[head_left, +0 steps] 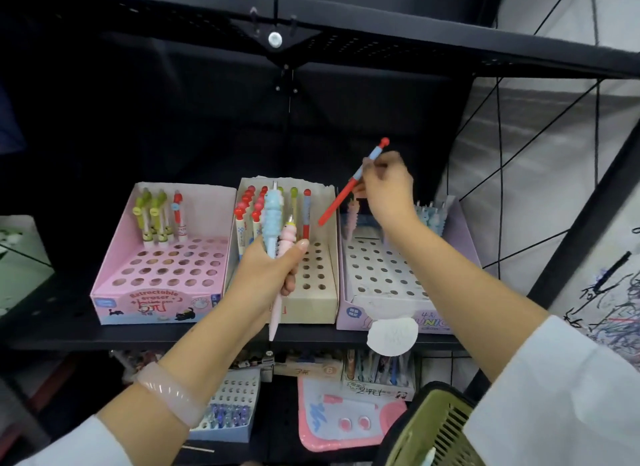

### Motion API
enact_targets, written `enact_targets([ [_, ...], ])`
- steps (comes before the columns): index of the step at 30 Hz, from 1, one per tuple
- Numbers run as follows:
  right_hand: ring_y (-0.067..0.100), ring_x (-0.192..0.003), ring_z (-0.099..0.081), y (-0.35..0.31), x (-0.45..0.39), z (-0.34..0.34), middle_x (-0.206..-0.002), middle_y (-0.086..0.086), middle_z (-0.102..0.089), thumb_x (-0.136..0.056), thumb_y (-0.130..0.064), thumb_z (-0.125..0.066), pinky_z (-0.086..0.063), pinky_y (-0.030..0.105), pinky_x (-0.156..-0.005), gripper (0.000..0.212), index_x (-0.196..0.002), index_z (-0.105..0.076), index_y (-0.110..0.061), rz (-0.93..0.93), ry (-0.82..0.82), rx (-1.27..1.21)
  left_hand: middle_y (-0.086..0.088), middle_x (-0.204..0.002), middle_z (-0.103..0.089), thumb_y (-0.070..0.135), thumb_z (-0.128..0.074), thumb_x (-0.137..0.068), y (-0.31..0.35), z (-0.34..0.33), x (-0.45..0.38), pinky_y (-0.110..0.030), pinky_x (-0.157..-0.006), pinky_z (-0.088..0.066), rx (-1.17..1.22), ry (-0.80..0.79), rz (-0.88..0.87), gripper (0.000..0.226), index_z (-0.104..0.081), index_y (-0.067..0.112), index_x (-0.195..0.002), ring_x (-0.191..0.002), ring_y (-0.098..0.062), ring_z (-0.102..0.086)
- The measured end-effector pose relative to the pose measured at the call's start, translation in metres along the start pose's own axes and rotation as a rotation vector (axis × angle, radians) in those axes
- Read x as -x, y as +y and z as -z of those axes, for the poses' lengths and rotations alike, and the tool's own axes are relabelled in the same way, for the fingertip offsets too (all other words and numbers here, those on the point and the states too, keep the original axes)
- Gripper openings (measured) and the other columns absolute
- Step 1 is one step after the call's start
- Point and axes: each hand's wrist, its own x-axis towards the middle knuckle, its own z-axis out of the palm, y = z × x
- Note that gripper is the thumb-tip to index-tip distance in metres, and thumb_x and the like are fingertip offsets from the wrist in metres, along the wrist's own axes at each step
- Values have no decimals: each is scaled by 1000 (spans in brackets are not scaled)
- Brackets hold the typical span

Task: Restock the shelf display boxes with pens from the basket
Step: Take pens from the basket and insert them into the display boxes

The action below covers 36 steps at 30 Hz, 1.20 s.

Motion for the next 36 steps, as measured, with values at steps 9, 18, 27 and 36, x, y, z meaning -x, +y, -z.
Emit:
enact_targets([
  [9,14,-53,-48,27,-4,-31,-61,-2,-48,-95,-25,-49,-32,25,-45,16,-90,-44,-11,213,-134,532,1,-66,-50,19,-49,-96,0,14,0,-18,-45,-42,6,-63,1,14,-52,15,-109,-46,-6,-48],
  [18,25,-68,-60,26,-2,-42,-76,9,-61,-94,-23,-51,-48,34,-60,18,-96,-54,-5,285,-235,648,-1,-73,-53,18,-46,-97,-1,16,2,-23,-52,-44,7,-106,14,17,-50,15,-113,-52,-9,-50],
  [27,28,-118,-35,41,2,-55,-126,11,-39,-91,-26,-52,-37,30,-81,25,-106,-64,-10,98,-337,917,7,-68,-66,20,-50,-95,-2,24,2,-19,-52,-46,-9,-133,7,12,-58,24,-104,-54,-6,-55],
  [36,-2,-59,-52,11,53,-27,-65,-10,-59,-92,-43,-51,-47,17,-62,32,-79,-69,-20,-61,-706,97,4,-67,-69,20,-49,-95,2,10,0,-19,-52,-50,51,-116,-35,11,-56,16,-103,-52,-7,-58],
])
